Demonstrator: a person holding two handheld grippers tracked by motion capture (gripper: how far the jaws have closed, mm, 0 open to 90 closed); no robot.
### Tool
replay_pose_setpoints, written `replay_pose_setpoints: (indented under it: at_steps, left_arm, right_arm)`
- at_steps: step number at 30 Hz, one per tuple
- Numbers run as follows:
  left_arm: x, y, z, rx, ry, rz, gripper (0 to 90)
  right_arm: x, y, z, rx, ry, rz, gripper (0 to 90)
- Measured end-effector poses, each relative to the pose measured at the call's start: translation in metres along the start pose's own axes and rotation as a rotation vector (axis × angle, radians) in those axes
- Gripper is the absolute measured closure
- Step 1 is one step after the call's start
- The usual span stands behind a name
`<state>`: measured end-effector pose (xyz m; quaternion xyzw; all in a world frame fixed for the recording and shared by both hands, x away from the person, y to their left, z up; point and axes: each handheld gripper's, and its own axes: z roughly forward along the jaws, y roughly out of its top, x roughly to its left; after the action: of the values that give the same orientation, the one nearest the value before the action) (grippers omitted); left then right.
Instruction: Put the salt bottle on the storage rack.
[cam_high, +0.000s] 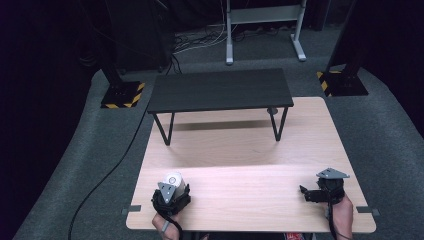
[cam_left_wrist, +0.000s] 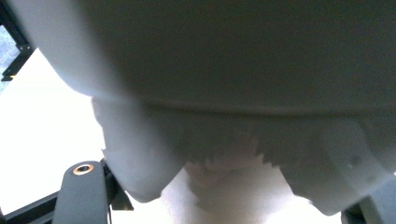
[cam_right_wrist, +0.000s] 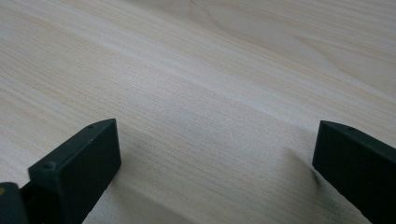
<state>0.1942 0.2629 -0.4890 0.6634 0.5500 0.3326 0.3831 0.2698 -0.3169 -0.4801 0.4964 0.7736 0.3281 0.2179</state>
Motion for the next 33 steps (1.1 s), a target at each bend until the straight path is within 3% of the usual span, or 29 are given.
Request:
replay_pose_setpoints:
  at_steps: [17, 33]
  left_arm:
    - [0.001, 0.015, -0.014, -0.022, -0.048, 0.015, 29.9]
    - [-0.007, 0.04, -0.013, -0.034, -0.096, 0.066, 29.9]
  right_arm:
    - [0.0, 0.0, 0.0, 0.001, 0.001, 0.001, 0.0]
    - [-0.001, 0.001, 0.0, 0.003, 0.003, 0.005, 0.0]
